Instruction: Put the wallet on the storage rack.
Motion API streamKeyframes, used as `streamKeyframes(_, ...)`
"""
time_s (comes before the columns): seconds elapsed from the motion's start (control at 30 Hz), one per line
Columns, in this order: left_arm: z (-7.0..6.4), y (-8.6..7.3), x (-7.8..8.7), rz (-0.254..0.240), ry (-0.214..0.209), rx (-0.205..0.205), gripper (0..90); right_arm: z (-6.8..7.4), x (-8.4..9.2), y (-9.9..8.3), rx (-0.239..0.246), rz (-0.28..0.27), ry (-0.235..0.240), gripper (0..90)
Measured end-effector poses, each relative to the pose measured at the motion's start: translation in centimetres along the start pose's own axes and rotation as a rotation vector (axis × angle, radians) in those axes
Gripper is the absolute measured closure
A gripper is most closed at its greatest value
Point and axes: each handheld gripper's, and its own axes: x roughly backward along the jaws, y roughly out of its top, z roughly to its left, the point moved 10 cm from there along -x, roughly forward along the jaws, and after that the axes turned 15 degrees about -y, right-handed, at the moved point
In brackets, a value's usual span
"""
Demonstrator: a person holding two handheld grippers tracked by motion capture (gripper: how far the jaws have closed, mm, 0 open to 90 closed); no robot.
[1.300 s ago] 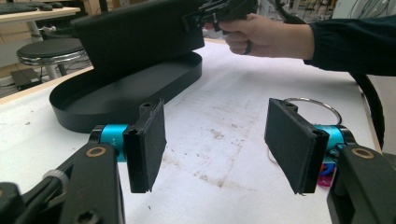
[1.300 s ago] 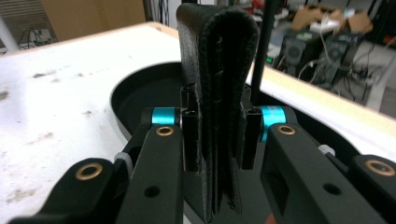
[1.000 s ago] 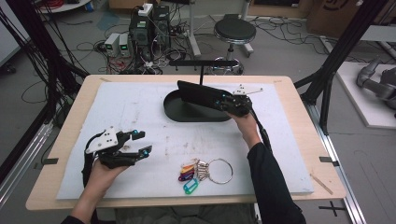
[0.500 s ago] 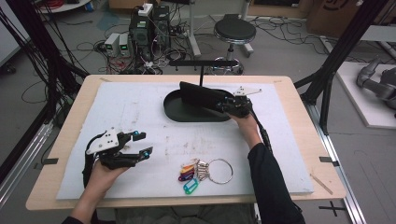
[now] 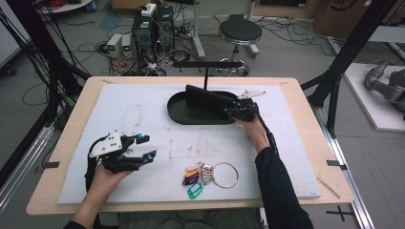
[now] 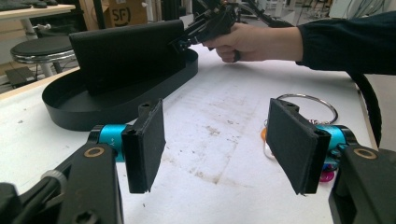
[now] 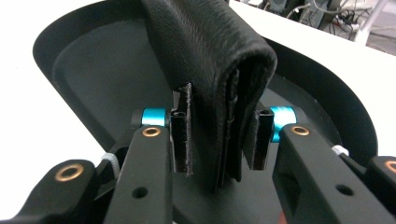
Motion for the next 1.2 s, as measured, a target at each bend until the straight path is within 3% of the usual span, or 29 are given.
streamKeyframes(0.2,0.1,-0.1,0.0,0.004,0.003,0.004,36.8,-0.2,0.3,0.1,0.003,0.006,-0.017,63.0)
streamKeyframes(0.4,0.2,-0.2,-0.1,0.010,0.003,0.005,36.2,-0.7,1.2,0.6,-0.019,-0.006,-0.026,52.3)
streamKeyframes(0.67,0.5,-0.1,-0.5,0.013,0.001,0.003,36.0,-1.6,3.5,1.2,-0.053,-0.046,-0.010,45.2)
streamKeyframes(0.83,0.9,0.0,-0.7,0.016,0.004,0.005,35.0,-1.8,6.0,1.9,-0.115,-0.080,0.032,38.4)
streamKeyframes(1.0,1.4,0.1,-1.0,0.020,0.006,0.008,34.9,-1.4,7.9,2.4,-0.110,-0.103,0.056,35.3)
streamKeyframes(1.03,1.5,0.1,-1.1,0.017,0.008,0.010,34.8,-1.3,9.2,2.6,-0.105,-0.126,0.060,35.6)
streamKeyframes(1.2,1.8,0.3,-1.3,0.017,0.013,0.005,34.6,-1.2,11.7,2.3,-0.105,-0.153,0.070,36.0)
